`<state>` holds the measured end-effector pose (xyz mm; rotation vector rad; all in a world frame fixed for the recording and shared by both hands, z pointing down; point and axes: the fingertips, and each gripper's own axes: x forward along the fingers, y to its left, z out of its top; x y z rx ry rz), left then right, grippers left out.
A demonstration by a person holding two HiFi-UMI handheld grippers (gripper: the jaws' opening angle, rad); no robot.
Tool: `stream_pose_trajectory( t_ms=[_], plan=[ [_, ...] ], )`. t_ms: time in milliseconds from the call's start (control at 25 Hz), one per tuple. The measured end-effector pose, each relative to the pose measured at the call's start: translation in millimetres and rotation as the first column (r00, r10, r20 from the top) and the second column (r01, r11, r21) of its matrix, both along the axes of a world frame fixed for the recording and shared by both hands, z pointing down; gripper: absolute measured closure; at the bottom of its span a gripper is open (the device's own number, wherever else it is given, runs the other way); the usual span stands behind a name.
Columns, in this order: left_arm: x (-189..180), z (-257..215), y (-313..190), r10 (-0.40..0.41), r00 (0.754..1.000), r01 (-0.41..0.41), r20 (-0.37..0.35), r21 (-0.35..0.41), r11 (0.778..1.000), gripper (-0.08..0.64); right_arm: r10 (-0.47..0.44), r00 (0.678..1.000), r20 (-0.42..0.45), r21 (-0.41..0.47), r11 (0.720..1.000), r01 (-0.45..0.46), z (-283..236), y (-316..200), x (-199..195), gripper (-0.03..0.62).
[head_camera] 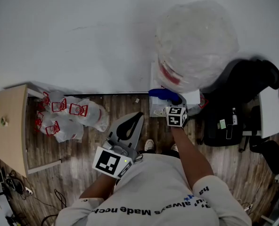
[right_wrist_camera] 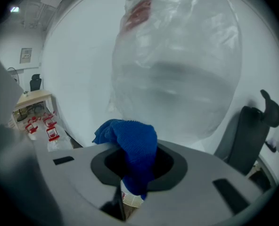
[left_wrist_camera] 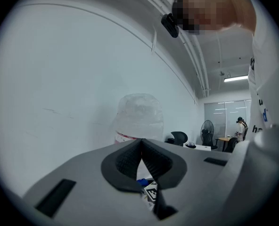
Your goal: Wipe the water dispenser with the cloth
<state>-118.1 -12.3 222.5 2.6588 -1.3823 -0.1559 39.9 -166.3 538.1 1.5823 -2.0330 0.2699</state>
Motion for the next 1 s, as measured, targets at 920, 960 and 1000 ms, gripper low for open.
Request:
stream_pose_trajectory(
  t_ms=[920, 960, 1000],
  plan=[
    [-7, 1, -9, -0.012, 1.000, 0.012, -0.008, -0.003, 1.000, 0.540, -0.084, 0.994, -0.072, -0.127, 0.989, 0.075, 37, -12, 2, 0.508],
    [-8, 0, -8, -0.013, 1.000, 0.013, -0.008, -0.002, 1.000, 0.540, -0.085, 0.994, -0.073, -0.125, 0.989, 0.075, 37, -10, 2, 0.508],
    [-9, 0, -7, -0.015, 1.000, 0.015, -0.009, -0.001, 1.000, 0.540, -0.086, 0.993, -0.075, -0.125, 0.989, 0.076, 37, -8, 2, 0.508]
  ],
)
